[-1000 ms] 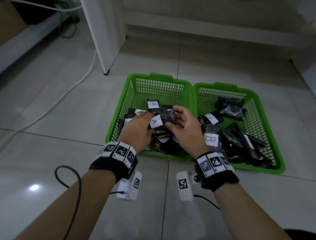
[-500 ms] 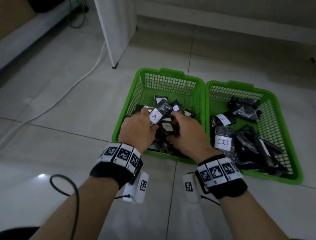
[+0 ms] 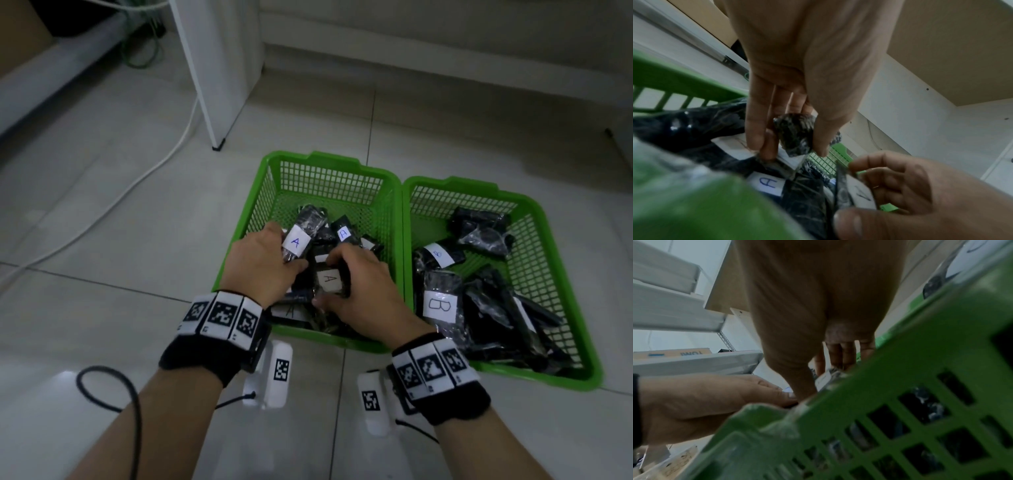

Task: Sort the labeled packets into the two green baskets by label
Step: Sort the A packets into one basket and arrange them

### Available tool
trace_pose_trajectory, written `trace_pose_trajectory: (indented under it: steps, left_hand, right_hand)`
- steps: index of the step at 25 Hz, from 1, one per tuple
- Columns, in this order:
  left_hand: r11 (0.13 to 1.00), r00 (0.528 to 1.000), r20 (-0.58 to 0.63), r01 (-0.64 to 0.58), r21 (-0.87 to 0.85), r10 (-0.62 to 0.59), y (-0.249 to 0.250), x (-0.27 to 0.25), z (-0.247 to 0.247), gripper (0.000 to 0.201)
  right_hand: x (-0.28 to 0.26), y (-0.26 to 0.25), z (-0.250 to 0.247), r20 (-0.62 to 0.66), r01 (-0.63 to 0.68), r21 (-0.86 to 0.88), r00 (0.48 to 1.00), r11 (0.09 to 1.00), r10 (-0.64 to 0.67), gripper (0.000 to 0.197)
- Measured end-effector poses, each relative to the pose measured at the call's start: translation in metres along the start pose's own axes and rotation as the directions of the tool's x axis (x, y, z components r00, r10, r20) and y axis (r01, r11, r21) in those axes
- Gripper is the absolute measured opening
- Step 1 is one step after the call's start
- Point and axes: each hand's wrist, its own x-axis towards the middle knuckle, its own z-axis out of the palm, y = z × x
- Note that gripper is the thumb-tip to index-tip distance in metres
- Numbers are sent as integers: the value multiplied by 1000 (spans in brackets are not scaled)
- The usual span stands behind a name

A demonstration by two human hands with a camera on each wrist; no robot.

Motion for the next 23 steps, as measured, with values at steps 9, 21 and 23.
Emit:
trace_pose_trajectory:
  steps: [9,21,23]
  left_hand:
    - [991,989,93,106,85,-114,1,-21,-1,45]
    - [969,926,306,171,178,-219,43,46,9,52]
    - [971,914,358,121,204,-190,37,52,3,61]
  right_hand:
    - [2,-4,8,-22,10,45,1000,999,-9,55]
    - [19,15,8,-48,-43,322,997,946,62,44]
    - [20,19,11,-48,-39,357,997,933,60,41]
